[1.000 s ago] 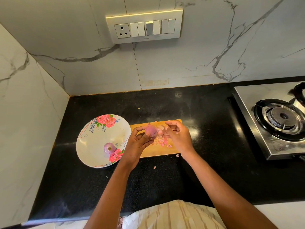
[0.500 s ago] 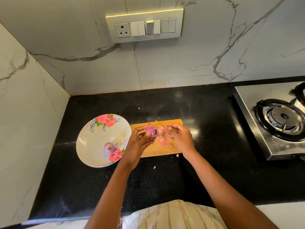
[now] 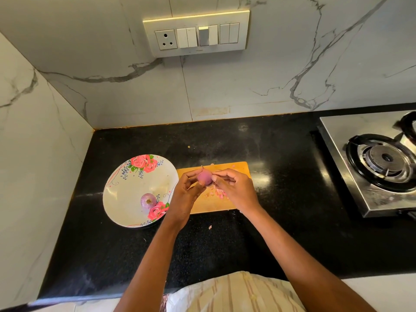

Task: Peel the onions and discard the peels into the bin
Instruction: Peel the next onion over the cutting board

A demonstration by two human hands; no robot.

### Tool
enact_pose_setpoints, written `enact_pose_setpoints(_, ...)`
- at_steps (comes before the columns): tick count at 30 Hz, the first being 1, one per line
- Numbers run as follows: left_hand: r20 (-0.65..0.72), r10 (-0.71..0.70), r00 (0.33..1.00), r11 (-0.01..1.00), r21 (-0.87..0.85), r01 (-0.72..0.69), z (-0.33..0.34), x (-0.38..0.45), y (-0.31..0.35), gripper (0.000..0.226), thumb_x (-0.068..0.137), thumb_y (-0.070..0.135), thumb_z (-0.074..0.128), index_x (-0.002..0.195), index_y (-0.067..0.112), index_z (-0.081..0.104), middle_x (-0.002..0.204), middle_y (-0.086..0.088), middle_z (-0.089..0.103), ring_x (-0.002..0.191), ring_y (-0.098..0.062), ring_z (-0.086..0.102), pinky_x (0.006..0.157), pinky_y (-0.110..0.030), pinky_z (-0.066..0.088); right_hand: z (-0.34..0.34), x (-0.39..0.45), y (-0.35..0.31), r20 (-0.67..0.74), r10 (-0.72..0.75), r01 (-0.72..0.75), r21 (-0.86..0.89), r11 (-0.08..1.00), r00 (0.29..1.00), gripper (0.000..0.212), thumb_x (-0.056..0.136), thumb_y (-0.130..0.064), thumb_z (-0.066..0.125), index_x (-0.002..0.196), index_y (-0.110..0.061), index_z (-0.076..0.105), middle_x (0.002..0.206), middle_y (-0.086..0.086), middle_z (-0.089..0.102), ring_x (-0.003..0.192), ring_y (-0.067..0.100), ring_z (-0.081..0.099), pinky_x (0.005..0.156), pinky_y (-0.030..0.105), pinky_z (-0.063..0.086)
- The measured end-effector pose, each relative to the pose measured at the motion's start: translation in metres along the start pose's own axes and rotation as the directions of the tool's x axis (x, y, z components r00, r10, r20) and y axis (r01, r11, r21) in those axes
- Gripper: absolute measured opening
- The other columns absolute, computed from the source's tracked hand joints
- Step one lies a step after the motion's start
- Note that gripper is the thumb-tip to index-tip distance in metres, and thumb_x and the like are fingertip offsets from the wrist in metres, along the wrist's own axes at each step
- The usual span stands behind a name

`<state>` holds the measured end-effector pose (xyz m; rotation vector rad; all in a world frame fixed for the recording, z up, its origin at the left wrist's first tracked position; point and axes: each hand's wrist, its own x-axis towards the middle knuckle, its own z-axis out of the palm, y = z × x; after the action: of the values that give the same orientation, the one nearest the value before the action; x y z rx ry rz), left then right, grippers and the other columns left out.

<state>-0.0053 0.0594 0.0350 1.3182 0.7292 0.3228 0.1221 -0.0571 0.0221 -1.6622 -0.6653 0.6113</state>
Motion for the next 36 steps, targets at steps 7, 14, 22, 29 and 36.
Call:
enact_pose_setpoints(7,0.018,0.03,0.999,0.997,0.074,-0.031,-0.002,0.001,-0.002,0.045,0.09,0.037,0.071,0.131,0.025,0.06,0.134,0.005,0.065,0.126,-0.015,0.06,0.111,-0.043,0.048,0.0,-0.001,0.005,-0.043,-0.002,0.0,-0.046,0.999,0.999,0.014,0.092,-0.022,0.075,0.104,-0.016,0.079,0.098,-0.005,0.077,0.094,0.011,0.073,0.088,0.045,0.061)
enact_pose_setpoints(14,0.028,0.009,1.0,1.0,-0.006,-0.009,-0.002,-0.002,0.0,0.044,0.088,0.03,0.069,0.13,0.022,0.06,0.129,0.002,0.067,0.123,-0.014,0.063,0.107,-0.036,0.051,0.001,-0.001,0.007,-0.058,0.033,-0.032,0.024,0.999,0.998,0.012,0.096,-0.015,0.07,0.106,-0.014,0.076,0.101,0.001,0.076,0.094,0.016,0.074,0.086,0.046,0.062)
enact_pose_setpoints(22,0.032,-0.016,0.999,0.999,-0.047,0.017,0.001,-0.002,0.001,0.05,0.086,0.033,0.069,0.133,0.02,0.058,0.134,-0.005,0.064,0.125,-0.018,0.062,0.108,-0.037,0.05,0.0,-0.002,0.004,-0.074,0.05,-0.043,0.095,0.995,0.996,0.019,0.09,-0.023,0.078,0.108,-0.018,0.073,0.107,-0.001,0.074,0.102,0.014,0.07,0.088,0.045,0.061)
enact_pose_setpoints(29,0.061,-0.055,0.997,0.989,-0.131,0.062,0.0,-0.005,0.002,0.05,0.088,0.028,0.065,0.136,0.015,0.055,0.135,-0.009,0.062,0.124,-0.021,0.063,0.107,-0.038,0.051,-0.003,0.004,0.012,-0.128,0.143,-0.133,0.088,0.987,0.981,0.008,0.093,-0.021,0.074,0.098,-0.025,0.07,0.099,-0.001,0.073,0.095,0.022,0.073,0.084,0.046,0.062)
enact_pose_setpoints(36,-0.039,-0.061,0.997,0.992,-0.117,0.056,0.001,-0.004,0.004,0.047,0.09,0.034,0.064,0.132,0.014,0.057,0.125,-0.007,0.069,0.111,-0.021,0.071,0.095,-0.034,0.057,-0.009,0.005,0.013,-0.038,0.15,-0.154,-0.126,0.98,0.988,0.017,0.095,-0.022,0.072,0.111,-0.026,0.072,0.115,-0.01,0.071,0.107,0.01,0.067,0.089,0.024,0.056)
